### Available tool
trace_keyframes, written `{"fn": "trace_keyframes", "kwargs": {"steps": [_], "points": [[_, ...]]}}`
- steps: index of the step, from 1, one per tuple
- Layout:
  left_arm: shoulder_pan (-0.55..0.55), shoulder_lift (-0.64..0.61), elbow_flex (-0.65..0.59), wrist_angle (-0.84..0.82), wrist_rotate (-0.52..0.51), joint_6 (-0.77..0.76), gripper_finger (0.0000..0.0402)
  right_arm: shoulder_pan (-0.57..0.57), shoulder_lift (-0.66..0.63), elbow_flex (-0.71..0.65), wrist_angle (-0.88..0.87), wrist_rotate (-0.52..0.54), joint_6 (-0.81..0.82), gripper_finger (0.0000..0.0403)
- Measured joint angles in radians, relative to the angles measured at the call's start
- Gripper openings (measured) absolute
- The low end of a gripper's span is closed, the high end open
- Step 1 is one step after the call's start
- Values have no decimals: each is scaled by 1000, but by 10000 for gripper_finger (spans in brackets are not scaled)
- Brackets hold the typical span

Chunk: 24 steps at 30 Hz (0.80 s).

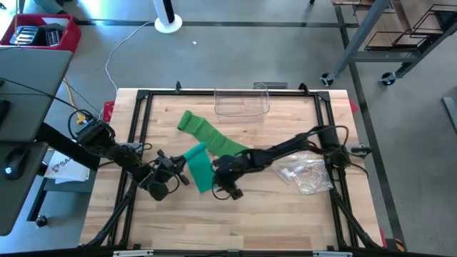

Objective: Roll bandage
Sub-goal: Roll the blue bandage

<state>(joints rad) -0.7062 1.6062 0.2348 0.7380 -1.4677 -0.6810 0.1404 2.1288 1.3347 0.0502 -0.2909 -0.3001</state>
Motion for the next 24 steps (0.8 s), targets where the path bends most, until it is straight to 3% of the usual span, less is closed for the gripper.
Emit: {"fn": "trace_keyframes", "kwargs": {"steps": [6,10,17,20,24], "points": [[14,0,0,4,50,1,1,-14,138,170,-165,-23,-101,138],[14,0,0,8,52,-11,1,-20,178,249,-252,-42,-75,130],[14,0,1,8,53,-17,1,-30,178,260,-333,-110,-49,14],[12,0,0,-13,63,-17,1,-21,159,259,-433,-176,-28,10],[12,0,1,-20,77,-17,1,30,97,251,-594,-183,-31,3]]}}
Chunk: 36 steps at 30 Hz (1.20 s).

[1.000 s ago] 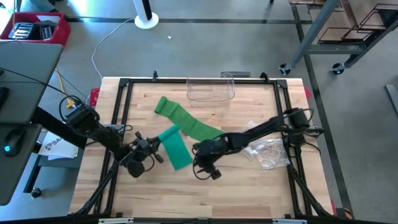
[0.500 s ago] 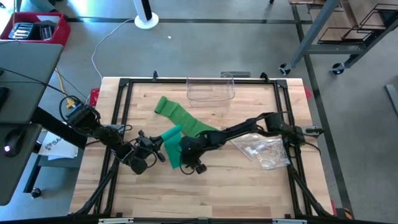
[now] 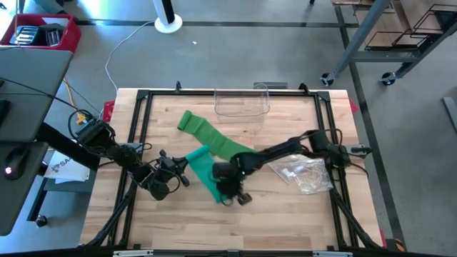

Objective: Roll bandage
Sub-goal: Roll the blue bandage

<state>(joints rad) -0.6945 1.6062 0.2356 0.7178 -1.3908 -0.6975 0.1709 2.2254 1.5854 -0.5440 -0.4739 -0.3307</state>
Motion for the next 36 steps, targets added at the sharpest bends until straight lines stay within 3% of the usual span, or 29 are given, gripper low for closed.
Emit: {"fn": "trace_keyframes", "kwargs": {"steps": [5,8,19,26,32,36], "points": [[0,0,0,-16,34,0,1,66,-122,3,-60,10,-7,1],[0,0,6,-19,98,2,1,113,-190,3,-69,82,1,1],[0,0,161,-26,210,220,1,198,-409,3,-55,601,74,0],[0,0,218,-47,266,257,1,189,-489,3,-26,805,88,0],[1,0,224,-50,226,255,1,189,-532,3,-6,838,87,0],[2,0,224,-68,133,217,1,210,-549,3,-18,745,94,0]]}}
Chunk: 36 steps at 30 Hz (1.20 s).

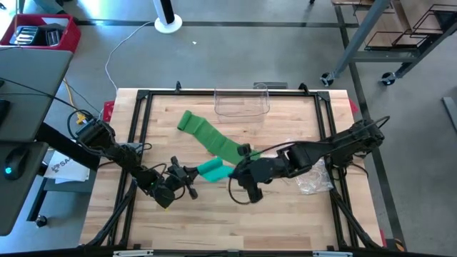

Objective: Roll bandage
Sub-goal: Roll the blue bandage

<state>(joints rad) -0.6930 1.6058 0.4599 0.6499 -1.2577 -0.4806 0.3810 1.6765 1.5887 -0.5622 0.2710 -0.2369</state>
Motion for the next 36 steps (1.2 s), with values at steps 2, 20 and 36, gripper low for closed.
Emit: {"fn": "trace_keyframes", "kwargs": {"steps": [2,20,36], "points": [[1,0,0,-10,-37,-18,1,14,1,0,-10,-99,13,0],[53,1,0,-18,8,-46,1,124,-19,0,-17,-22,8,0],[55,1,45,-24,186,17,1,-65,-54,0,68,100,-17,0]]}}
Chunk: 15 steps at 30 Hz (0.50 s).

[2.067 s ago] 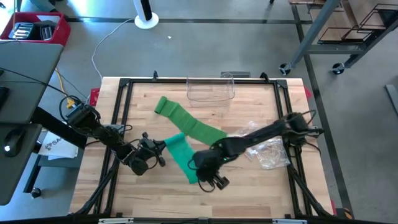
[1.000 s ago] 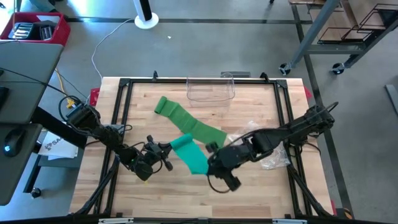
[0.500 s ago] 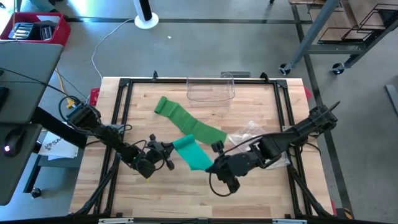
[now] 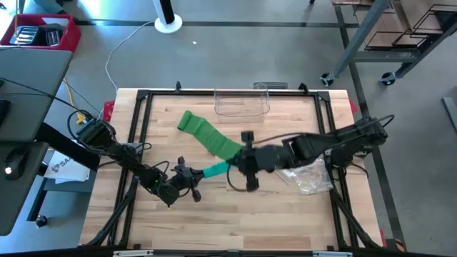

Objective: Roll bandage
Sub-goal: Roll the blue bandage

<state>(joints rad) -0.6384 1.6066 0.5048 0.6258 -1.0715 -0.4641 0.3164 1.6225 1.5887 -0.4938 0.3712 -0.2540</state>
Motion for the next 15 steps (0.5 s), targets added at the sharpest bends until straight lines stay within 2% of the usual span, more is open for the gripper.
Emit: {"fn": "trace_keyframes", "kwargs": {"steps": [6,12,15], "points": [[1,15,31,0,99,24,1,-90,-23,0,-1,-13,14,0],[4,116,135,13,200,91,1,-168,-11,0,-29,-137,66,0],[3,178,210,16,213,164,1,-192,5,0,-69,-170,103,0]]}}
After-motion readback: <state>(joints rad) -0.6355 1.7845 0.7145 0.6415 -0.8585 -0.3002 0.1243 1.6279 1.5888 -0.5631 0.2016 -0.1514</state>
